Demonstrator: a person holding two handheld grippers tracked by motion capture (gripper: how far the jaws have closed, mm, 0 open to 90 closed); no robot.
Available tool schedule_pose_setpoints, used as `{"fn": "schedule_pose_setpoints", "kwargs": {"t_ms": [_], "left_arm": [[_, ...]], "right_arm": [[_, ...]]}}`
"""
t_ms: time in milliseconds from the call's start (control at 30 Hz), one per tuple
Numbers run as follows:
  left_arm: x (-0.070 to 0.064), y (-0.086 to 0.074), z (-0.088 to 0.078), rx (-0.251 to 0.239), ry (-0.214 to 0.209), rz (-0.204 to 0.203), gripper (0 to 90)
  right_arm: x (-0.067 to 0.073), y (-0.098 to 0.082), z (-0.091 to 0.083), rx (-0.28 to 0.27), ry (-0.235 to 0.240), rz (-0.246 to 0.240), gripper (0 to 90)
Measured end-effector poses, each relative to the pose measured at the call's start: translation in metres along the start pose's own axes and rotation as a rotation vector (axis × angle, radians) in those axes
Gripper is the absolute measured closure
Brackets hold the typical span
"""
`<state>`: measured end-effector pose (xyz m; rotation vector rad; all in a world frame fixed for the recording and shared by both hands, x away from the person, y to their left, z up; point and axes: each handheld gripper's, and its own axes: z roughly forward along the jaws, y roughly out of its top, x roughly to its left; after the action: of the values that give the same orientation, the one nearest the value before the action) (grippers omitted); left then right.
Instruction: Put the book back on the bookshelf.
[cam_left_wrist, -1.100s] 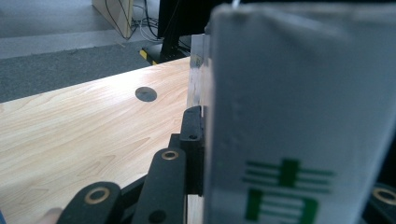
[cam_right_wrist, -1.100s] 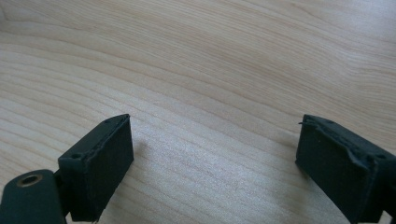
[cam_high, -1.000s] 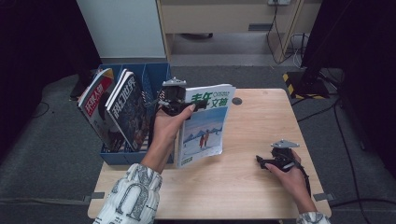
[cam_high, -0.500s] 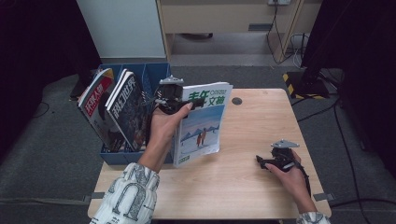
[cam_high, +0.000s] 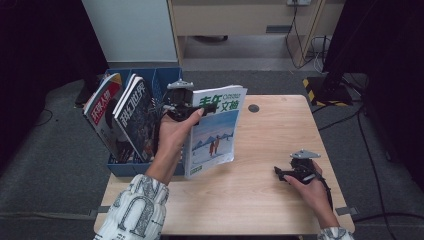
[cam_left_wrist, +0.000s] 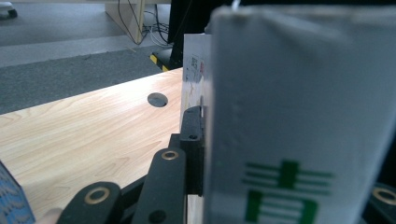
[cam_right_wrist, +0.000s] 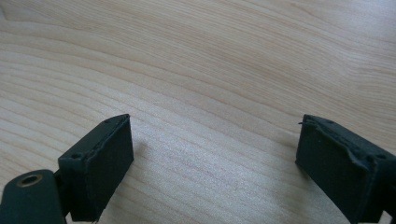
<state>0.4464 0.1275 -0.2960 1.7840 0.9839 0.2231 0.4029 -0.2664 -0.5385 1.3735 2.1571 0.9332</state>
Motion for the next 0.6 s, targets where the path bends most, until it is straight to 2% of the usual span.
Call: {"fn": "schedule_pose_setpoints", "kwargs": {"t_ms": [300, 600], "left_arm": [[-0.002, 0.012, -0.02, -0.028, 0.017, 0.008, 73.3], [0.002, 0.016, -0.039, -0.041, 0.038, 0.002, 73.3]], "right_arm": [[0.0, 0.0, 0.0, 0.0, 0.0, 0.0, 11.2], [0.0, 0.0, 0.0, 0.003, 0.001, -0.002, 11.1]]}}
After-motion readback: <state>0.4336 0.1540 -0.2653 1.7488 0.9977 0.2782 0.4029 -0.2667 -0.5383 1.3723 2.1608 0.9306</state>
